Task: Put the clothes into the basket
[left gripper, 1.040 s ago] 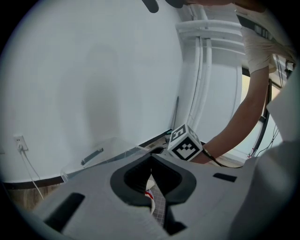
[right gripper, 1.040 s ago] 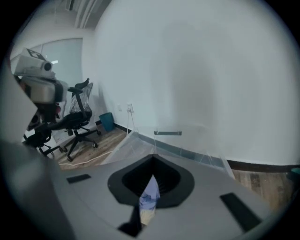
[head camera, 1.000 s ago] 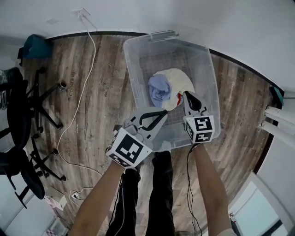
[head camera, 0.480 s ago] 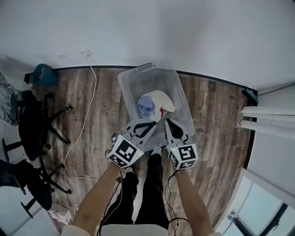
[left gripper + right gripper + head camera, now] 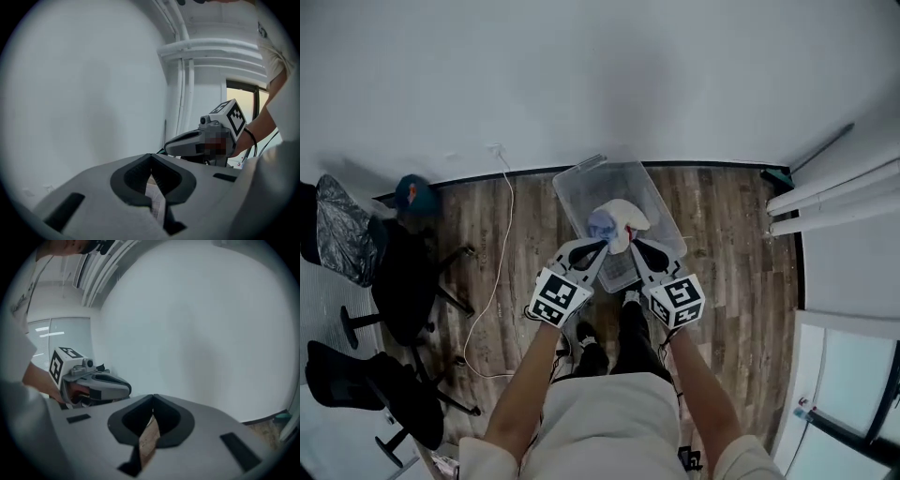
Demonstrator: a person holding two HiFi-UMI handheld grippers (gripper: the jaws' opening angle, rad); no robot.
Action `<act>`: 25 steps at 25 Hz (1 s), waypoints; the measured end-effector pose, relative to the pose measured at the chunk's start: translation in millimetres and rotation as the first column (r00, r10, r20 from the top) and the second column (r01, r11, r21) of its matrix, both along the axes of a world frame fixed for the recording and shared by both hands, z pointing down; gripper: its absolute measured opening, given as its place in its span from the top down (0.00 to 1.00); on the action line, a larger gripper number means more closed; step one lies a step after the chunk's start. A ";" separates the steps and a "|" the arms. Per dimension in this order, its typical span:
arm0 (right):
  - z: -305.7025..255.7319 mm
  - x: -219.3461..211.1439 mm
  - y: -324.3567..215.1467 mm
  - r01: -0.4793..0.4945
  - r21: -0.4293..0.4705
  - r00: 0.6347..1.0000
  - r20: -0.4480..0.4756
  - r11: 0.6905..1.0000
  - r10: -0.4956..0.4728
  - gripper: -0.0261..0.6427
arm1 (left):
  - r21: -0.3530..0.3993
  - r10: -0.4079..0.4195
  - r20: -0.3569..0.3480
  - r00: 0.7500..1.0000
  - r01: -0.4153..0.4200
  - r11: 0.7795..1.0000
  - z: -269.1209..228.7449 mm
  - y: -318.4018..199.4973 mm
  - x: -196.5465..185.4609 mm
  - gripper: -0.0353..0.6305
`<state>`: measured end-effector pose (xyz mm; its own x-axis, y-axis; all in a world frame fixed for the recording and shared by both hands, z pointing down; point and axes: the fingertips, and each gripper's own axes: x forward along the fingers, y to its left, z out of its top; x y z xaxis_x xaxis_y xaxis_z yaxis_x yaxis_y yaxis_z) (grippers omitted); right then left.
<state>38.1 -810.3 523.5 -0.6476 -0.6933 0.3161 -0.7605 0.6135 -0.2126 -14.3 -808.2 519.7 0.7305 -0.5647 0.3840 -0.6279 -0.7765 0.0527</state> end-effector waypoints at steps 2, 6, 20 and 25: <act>-8.9 3.7 4.2 -0.004 0.004 1.000 -0.021 1.000 0.004 0.93 | 0.011 0.003 -0.006 1.000 -0.003 1.000 -10.1 4.0 1.0 0.93; -20.5 13.0 -0.6 -0.043 0.028 0.998 -0.053 0.999 0.044 0.93 | 0.045 0.024 0.035 0.999 -0.025 0.999 -16.3 3.9 2.6 0.93; -23.7 27.0 1.4 -0.056 0.024 0.993 -0.102 0.998 0.058 0.94 | 0.066 0.035 0.066 0.997 -0.039 0.997 -24.9 5.4 17.7 0.93; -20.9 23.6 3.5 -0.038 0.009 0.994 -0.104 0.999 0.038 0.94 | 0.058 0.028 0.047 0.998 -0.031 0.998 -26.3 7.7 20.6 0.93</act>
<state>61.7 -806.8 502.6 -0.5846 -0.7192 0.3756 -0.8011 0.5850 -0.1266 6.3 -800.6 493.4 0.7293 -0.5657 0.3848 -0.6055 -0.7956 -0.0221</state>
